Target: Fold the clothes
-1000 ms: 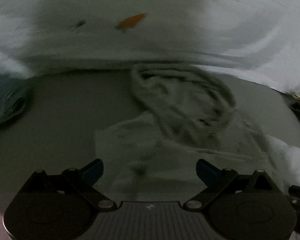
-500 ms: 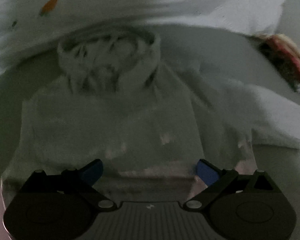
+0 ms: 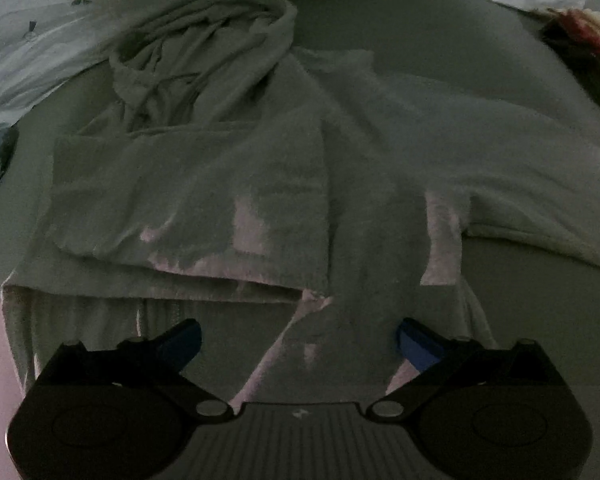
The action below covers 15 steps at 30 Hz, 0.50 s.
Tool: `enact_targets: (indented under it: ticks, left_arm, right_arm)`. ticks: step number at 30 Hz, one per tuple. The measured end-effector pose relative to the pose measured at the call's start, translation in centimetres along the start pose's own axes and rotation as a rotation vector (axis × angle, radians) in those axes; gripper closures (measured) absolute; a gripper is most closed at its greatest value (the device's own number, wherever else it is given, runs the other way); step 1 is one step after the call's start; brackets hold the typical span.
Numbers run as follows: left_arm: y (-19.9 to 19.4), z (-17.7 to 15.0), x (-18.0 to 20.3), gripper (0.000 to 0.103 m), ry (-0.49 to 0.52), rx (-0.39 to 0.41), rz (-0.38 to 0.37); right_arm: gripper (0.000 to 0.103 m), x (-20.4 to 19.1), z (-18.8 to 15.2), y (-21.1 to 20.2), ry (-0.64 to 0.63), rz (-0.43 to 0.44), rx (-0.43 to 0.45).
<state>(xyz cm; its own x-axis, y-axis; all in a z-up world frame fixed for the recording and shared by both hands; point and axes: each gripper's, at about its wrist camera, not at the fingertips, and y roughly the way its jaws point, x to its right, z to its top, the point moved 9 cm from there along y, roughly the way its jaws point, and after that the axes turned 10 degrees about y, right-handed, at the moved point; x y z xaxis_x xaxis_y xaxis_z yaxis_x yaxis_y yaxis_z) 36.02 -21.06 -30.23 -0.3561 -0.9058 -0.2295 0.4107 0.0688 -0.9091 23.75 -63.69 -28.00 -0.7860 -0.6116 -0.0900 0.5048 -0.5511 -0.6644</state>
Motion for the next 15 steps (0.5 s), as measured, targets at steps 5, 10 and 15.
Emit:
enact_targets:
  ticks: [5, 10, 15]
  left_arm:
    - [0.1, 0.0, 0.0, 0.0, -0.019, -0.02, 0.026]
    - [0.2, -0.1, -0.2, 0.0, -0.069, -0.038, 0.02]
    - [0.1, -0.9, -0.5, 0.0, -0.156, -0.055, -0.035]
  right_arm:
    - [0.027, 4.3, 1.4, 4.2, 0.013, -0.059, -0.007]
    - [0.014, 6.8, 1.3, 6.8, 0.101, -0.02, -0.046]
    - [0.028, 6.3, 1.4, 6.7, 0.108, 0.018, -0.043]
